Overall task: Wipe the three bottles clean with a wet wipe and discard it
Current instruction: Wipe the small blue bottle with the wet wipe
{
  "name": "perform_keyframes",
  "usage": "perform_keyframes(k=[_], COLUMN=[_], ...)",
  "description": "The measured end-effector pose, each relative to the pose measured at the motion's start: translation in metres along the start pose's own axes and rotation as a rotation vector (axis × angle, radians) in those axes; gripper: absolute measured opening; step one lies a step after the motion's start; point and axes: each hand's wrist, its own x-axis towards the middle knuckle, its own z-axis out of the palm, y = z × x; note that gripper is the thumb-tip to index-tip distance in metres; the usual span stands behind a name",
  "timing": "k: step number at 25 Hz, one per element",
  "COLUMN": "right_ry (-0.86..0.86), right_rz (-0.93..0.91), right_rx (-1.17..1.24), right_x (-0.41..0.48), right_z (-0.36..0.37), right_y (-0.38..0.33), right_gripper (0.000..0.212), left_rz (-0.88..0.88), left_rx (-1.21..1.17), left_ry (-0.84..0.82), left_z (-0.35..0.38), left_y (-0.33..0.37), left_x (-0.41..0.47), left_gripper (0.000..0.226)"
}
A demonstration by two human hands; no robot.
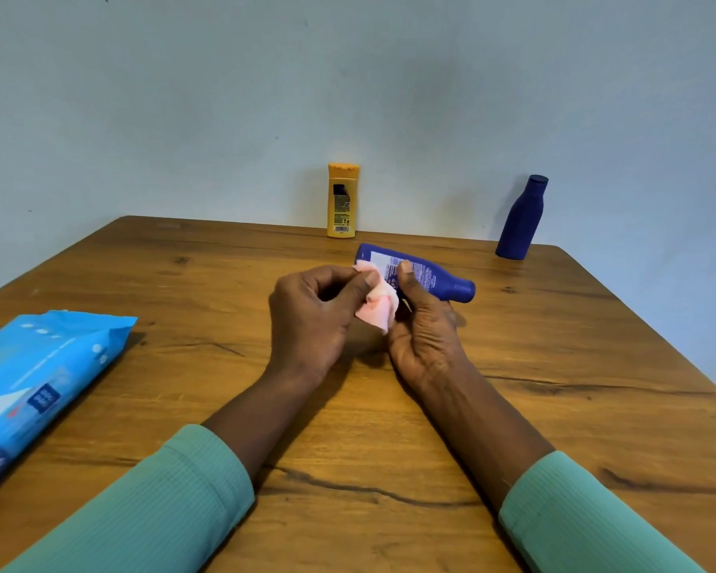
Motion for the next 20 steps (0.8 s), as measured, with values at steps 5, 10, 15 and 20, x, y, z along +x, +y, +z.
perform_keyframes(k=[5, 10, 15, 20], right_ry=[0.057, 0.053, -0.016, -0.003], right_rz=[-0.096, -0.075, -0.109, -0.119], right_rx=[0.0, 0.034, -0.295, -0.221], right_x=[-0.001, -0.001, -0.009, -0.01], right_z=[0.0, -0.001, 0.002, 0.002], right_y=[-0.005, -0.007, -0.004, -0.004], right_gripper=[0.064, 0.068, 0.05, 0.053], left_rz=[0.264, 0.13, 0.014, 0.012], left_rx=[0.133, 0.143, -0.041, 0.012], left_ry=[0.085, -0.021, 0.118, 0.031], left_z=[-0.013, -0.004, -0.015, -0.015], left_y=[-0.009, -0.018, -0.014, -0.016], left_x=[0.007, 0.005, 0.021, 0.014], left_gripper=[0.026, 0.026, 0.025, 0.024])
